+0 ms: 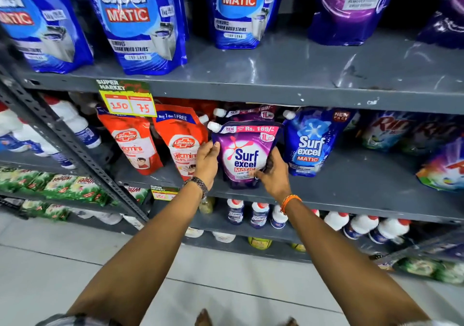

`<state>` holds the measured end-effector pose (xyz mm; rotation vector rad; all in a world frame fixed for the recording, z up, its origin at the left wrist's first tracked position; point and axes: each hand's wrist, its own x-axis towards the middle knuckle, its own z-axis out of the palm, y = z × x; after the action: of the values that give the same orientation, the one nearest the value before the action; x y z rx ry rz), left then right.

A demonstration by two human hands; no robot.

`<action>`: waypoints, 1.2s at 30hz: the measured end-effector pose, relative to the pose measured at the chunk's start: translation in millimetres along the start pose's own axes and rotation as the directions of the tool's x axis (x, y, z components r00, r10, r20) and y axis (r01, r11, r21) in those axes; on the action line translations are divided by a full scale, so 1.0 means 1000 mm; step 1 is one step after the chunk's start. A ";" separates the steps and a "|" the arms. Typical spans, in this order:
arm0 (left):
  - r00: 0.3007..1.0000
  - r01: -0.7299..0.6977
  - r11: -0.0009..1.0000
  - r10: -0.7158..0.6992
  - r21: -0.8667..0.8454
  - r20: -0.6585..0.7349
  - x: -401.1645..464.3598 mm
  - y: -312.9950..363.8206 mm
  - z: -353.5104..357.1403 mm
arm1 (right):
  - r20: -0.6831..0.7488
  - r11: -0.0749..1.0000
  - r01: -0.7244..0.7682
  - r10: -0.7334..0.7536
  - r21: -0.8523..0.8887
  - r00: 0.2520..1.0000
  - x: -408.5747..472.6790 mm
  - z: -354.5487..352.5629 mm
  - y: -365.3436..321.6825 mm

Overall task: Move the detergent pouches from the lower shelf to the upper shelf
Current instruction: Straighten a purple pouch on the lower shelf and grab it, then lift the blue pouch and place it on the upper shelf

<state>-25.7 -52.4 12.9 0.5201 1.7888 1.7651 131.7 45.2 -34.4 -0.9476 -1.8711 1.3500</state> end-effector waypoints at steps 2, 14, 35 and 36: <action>0.999 0.037 0.999 -0.037 -0.022 -0.029 0.002 -0.004 -0.004 | 0.012 1.000 -0.001 0.001 -0.018 1.000 -0.001 0.004 0.002; 0.966 0.203 0.978 -0.207 -0.038 -0.153 -0.079 -0.052 -0.018 | -0.223 0.932 -0.091 0.178 0.351 0.958 -0.025 -0.073 0.029; 0.940 -0.199 0.934 0.097 0.297 0.326 -0.006 -0.074 0.203 | 0.120 0.974 -0.118 0.096 0.195 0.988 0.079 -0.189 0.044; 0.937 -0.212 0.931 0.107 0.298 0.333 -0.005 -0.077 0.202 | 0.103 0.974 -0.111 0.092 0.197 0.990 0.075 -0.188 0.046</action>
<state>115.7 96.0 -56.1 1.0514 1.8578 1.3864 254.3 212.4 -21.3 -0.8992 -1.7322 1.6374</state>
